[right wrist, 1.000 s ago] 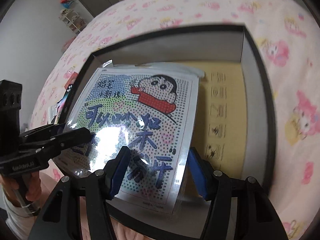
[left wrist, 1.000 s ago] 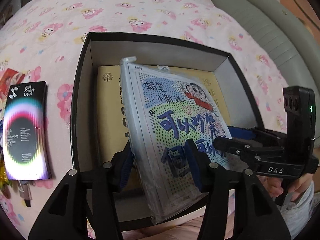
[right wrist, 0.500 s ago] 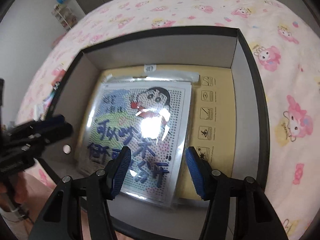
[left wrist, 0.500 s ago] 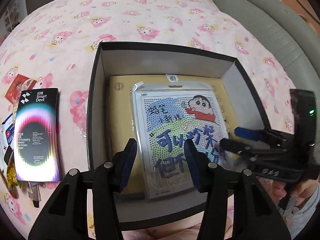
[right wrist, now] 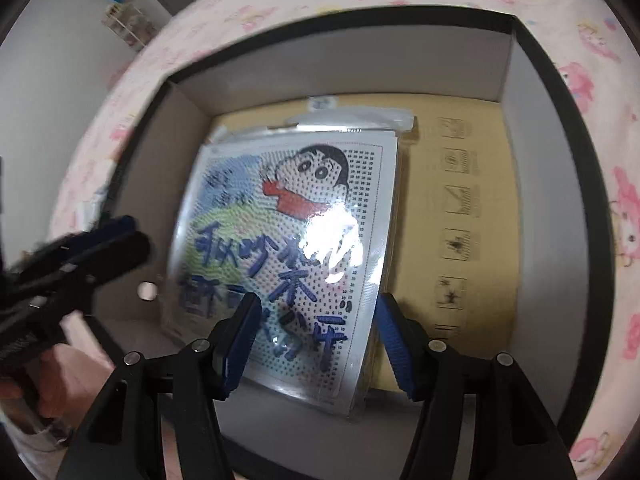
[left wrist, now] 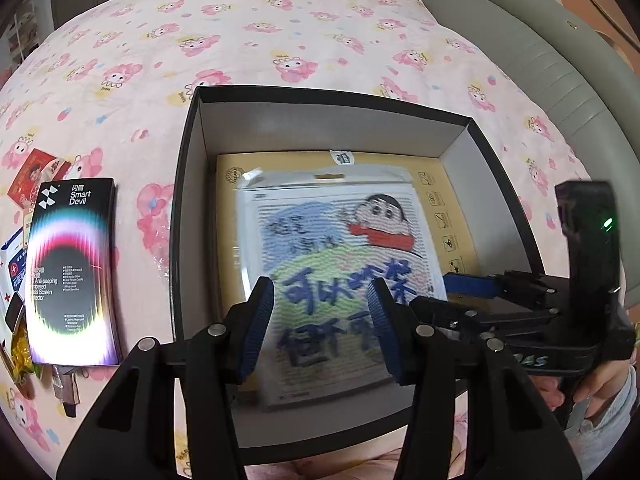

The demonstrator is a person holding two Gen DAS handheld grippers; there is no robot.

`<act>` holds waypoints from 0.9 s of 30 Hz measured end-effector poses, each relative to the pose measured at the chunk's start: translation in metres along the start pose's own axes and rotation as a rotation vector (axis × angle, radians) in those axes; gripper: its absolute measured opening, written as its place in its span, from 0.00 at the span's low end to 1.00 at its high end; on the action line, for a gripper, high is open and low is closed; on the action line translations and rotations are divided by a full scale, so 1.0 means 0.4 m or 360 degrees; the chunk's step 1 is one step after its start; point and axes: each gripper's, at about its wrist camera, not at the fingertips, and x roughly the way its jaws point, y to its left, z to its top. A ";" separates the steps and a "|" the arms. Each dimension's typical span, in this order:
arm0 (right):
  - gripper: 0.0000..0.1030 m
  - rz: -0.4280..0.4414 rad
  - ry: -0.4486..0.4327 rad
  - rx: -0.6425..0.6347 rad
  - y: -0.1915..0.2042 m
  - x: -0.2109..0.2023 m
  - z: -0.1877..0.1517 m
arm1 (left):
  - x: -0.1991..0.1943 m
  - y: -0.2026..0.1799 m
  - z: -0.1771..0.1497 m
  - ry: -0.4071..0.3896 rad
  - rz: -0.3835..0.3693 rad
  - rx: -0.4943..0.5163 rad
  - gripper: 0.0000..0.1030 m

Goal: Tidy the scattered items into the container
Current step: 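Carry the bead kit over the black box and lower it inside, then open the right tool, release the bead kit and withdraw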

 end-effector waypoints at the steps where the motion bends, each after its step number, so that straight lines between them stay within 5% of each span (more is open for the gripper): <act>1: 0.55 0.0026 -0.0038 0.0012 -0.004 -0.015 0.003 | 0.003 -0.001 -0.001 0.0008 -0.0003 0.0004 0.48; 9: 0.55 -0.0225 -0.0411 0.0042 -0.048 -0.165 0.006 | 0.014 -0.156 -0.001 0.0064 -0.0078 0.0305 0.50; 15: 0.55 -0.0284 -0.0557 0.0169 -0.066 -0.195 0.039 | 0.107 -0.267 -0.007 0.0215 0.0059 0.0333 0.50; 18: 0.55 -0.0337 -0.0553 0.0184 -0.075 -0.204 0.049 | 0.140 -0.321 -0.006 0.0265 0.0127 0.0381 0.59; 27: 0.55 -0.0463 -0.0511 0.0284 -0.149 -0.212 0.059 | 0.211 -0.359 0.002 0.0364 0.0294 0.0359 0.60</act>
